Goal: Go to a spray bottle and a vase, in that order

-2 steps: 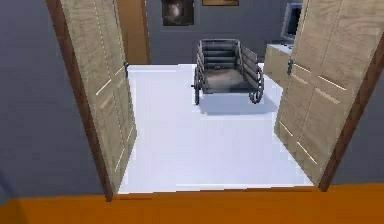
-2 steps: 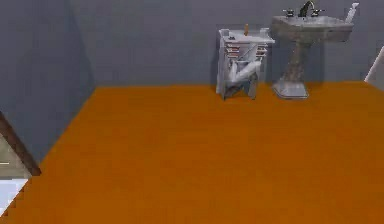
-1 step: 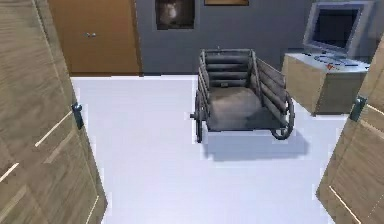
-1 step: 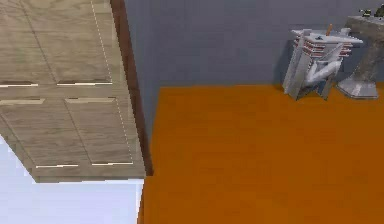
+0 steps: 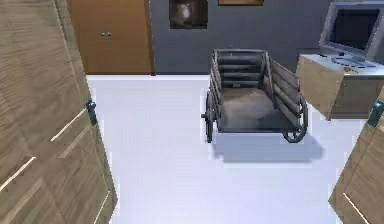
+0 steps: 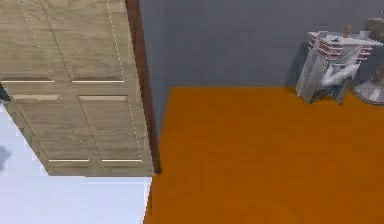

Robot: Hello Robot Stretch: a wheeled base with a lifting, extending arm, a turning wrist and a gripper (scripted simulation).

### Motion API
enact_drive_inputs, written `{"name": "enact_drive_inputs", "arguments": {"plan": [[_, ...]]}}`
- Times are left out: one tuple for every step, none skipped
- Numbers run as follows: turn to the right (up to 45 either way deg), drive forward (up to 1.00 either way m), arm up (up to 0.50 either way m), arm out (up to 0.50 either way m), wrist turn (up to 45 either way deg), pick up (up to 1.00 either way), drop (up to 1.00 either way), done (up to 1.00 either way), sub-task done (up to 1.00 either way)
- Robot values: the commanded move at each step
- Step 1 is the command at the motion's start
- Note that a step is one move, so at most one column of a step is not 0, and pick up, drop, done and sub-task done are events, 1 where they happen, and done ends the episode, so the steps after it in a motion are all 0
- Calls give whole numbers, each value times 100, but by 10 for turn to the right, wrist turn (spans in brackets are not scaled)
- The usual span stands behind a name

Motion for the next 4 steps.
{"name": "enact_drive_inputs", "arguments": {"plan": [[0, 100, 0, 0, 0, 0, 0, 0, 0], [-60, 0, 0, 0, 0, 0, 0, 0, 0], [0, 15, 0, 0, 0, 0, 0, 0, 0], [-180, 0, 0, 0, 0, 0, 0, 0, 0]]}}
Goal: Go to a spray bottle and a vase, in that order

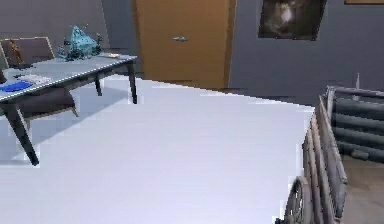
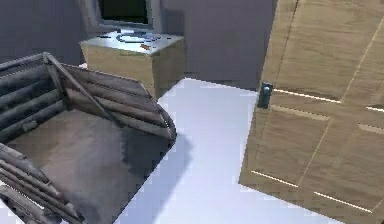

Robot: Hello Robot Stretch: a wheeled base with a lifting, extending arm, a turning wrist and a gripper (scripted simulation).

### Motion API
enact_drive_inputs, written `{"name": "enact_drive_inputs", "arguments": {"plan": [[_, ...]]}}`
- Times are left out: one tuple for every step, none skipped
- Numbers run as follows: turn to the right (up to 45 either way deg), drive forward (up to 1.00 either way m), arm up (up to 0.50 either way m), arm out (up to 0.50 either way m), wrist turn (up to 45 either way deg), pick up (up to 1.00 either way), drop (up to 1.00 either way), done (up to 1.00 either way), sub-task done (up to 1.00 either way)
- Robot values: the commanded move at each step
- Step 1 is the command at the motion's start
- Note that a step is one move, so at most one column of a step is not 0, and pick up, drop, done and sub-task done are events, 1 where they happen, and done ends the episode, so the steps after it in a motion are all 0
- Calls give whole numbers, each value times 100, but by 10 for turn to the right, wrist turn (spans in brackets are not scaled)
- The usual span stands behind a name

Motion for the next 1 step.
{"name": "enact_drive_inputs", "arguments": {"plan": [[0, 30, 0, 0, 0, 0, 0, 0, 0]]}}
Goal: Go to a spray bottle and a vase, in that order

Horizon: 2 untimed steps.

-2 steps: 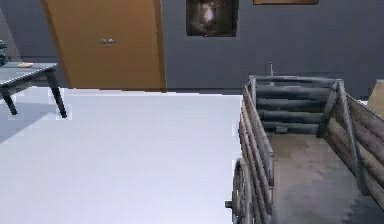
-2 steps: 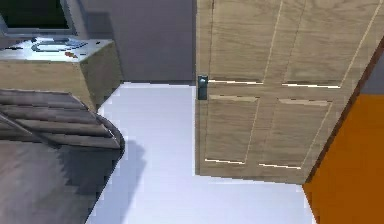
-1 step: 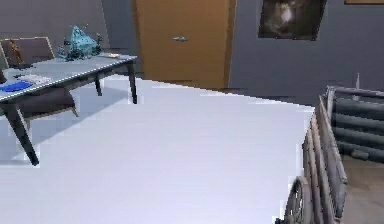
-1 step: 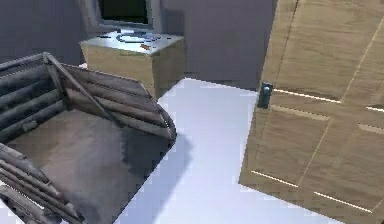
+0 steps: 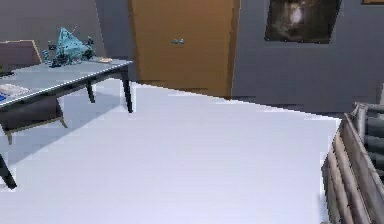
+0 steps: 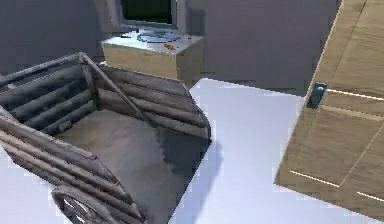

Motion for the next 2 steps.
{"name": "enact_drive_inputs", "arguments": {"plan": [[-150, 0, 0, 0, 0, 0, 0, 0, 0], [0, 100, 0, 0, 0, 0, 0, 0, 0]]}}
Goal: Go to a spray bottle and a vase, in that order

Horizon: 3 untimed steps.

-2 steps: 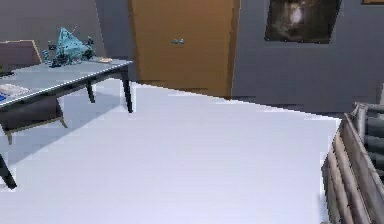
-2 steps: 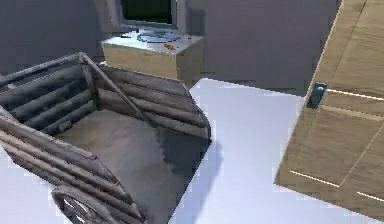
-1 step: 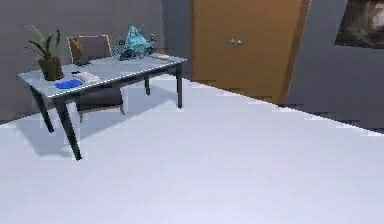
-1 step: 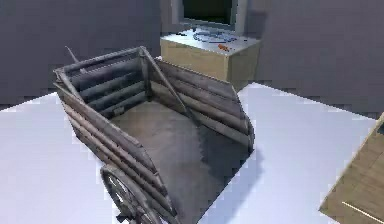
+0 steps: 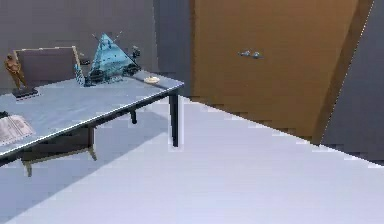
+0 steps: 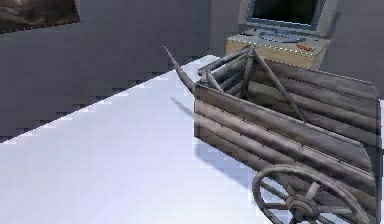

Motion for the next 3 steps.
{"name": "enact_drive_inputs", "arguments": {"plan": [[0, 100, 0, 0, 0, 0, 0, 0, 0], [-300, 0, 0, 0, 0, 0, 0, 0, 0], [0, 5, 0, 0, 0, 0, 0, 0, 0]]}}
